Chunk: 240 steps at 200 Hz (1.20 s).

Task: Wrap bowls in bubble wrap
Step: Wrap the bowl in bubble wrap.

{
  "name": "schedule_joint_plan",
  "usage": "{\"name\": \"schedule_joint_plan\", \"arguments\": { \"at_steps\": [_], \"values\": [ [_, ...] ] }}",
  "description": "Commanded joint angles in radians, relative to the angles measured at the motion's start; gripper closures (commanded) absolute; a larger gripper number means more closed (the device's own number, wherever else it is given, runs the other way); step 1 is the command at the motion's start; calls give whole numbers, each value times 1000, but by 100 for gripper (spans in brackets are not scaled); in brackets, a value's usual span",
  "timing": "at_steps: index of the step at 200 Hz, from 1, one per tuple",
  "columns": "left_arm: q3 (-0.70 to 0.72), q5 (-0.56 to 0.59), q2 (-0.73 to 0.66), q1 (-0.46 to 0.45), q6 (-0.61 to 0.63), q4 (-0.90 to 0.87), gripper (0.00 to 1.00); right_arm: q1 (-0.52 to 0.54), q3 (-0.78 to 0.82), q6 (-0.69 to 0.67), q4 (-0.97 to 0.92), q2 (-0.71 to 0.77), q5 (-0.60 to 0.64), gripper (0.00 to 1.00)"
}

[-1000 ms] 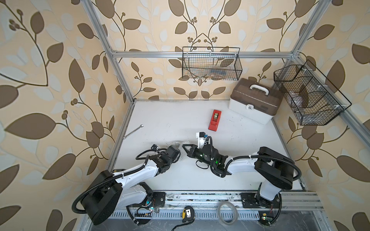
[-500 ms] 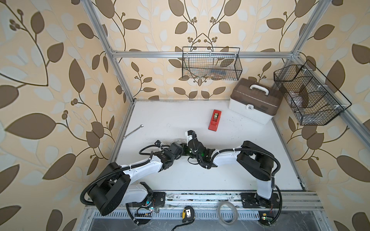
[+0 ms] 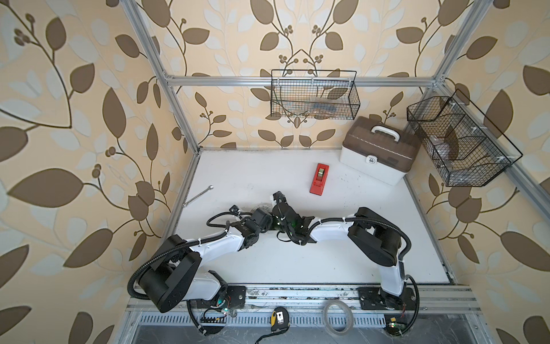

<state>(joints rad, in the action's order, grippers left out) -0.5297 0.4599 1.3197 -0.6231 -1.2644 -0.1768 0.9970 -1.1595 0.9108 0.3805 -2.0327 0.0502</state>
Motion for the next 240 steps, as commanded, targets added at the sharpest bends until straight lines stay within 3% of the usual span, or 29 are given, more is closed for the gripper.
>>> {"name": "schedule_joint_plan", "arguments": {
  "at_steps": [1, 42, 72, 110, 188, 240],
  "values": [
    [15, -165, -60, -54, 62, -76, 91, 34, -58, -41, -98, -116, -52, 100],
    [70, -167, -212, 13, 74, -123, 76, 20, -78, -59, -126, -142, -93, 100],
    [89, -171, -268, 50, 88, -154, 59, 24, -119, -74, -154, -151, -110, 100],
    [115, -172, -343, 81, 77, -172, 46, 25, -165, -79, -206, -182, -138, 100],
    [82, -61, -583, 109, 41, -380, 29, 47, -239, -95, -293, -211, -100, 100],
    [172, -72, -815, 109, -35, -458, 27, 57, -308, -55, -406, -230, -50, 100]
  ]
}}
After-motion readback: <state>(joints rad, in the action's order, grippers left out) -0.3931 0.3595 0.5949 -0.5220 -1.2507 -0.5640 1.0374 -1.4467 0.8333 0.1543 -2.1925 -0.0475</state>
